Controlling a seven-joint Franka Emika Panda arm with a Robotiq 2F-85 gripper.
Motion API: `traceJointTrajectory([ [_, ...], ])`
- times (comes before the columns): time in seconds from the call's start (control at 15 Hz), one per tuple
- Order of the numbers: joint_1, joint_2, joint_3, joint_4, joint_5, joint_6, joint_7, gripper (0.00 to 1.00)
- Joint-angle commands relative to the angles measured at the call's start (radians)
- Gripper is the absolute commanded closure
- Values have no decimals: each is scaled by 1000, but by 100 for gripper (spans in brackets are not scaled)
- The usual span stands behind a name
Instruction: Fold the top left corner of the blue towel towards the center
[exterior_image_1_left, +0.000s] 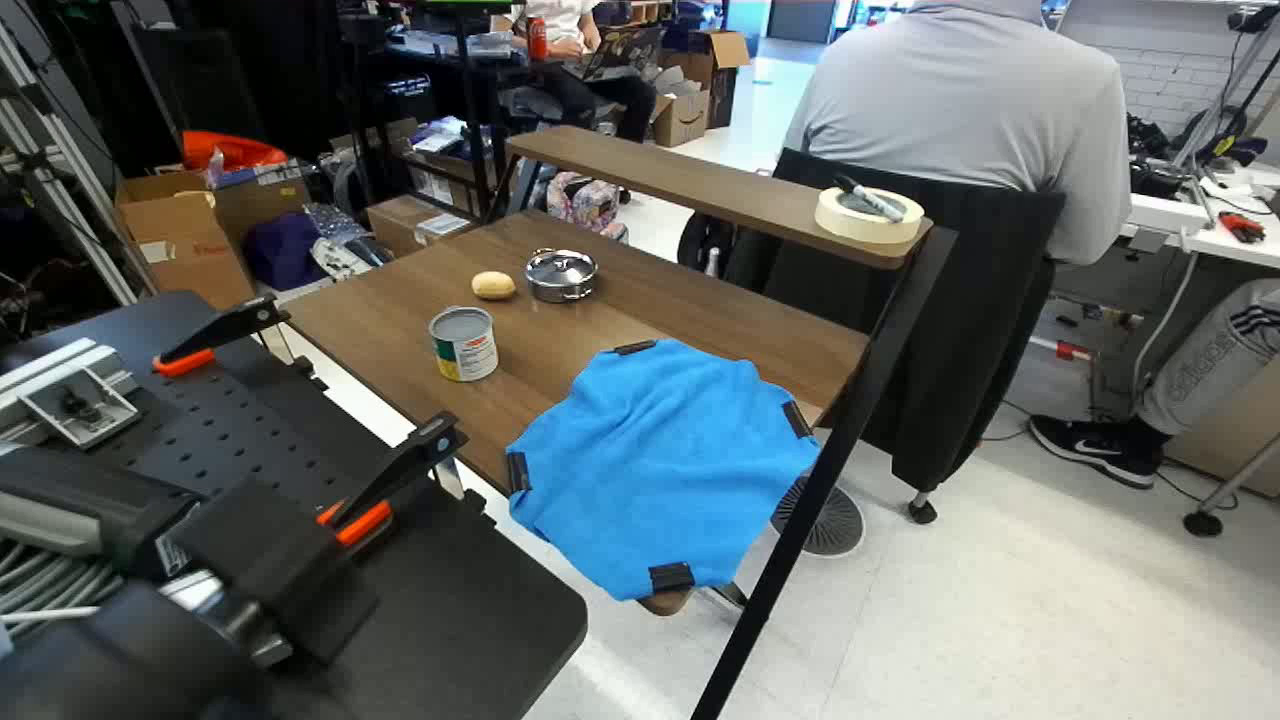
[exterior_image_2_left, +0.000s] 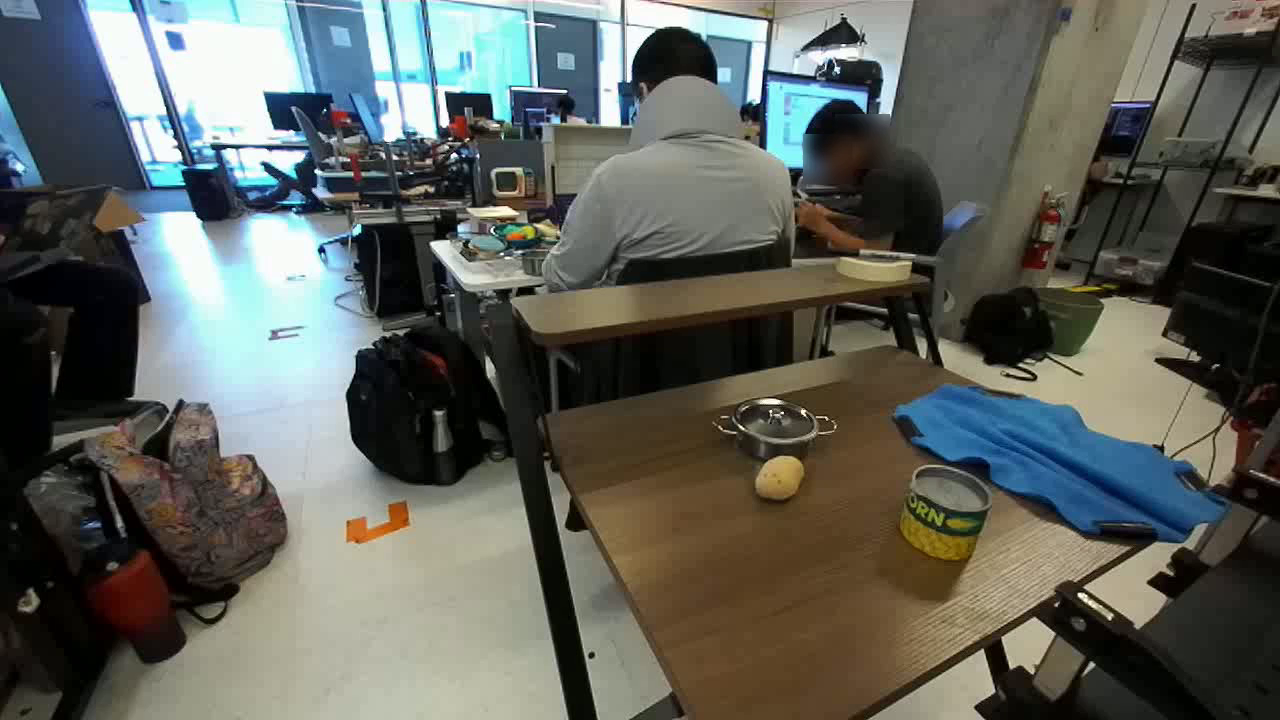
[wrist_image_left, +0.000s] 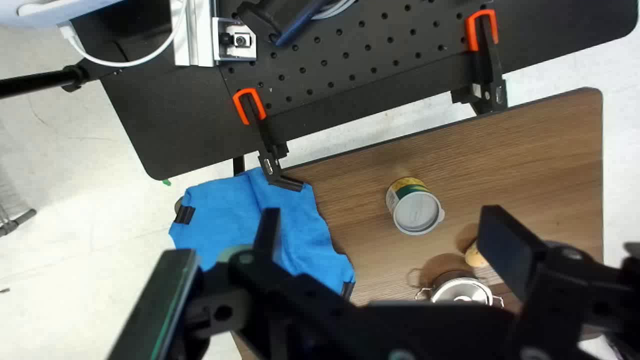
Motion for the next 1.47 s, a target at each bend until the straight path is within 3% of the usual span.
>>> traceJointTrajectory([
  [0.0,0,1,0,-1,0,-3,0,0],
  [1.2,0,7,0,-2,0,-3,0,0],
  [1.4,-2,67,-7,16,58,81,67,0],
])
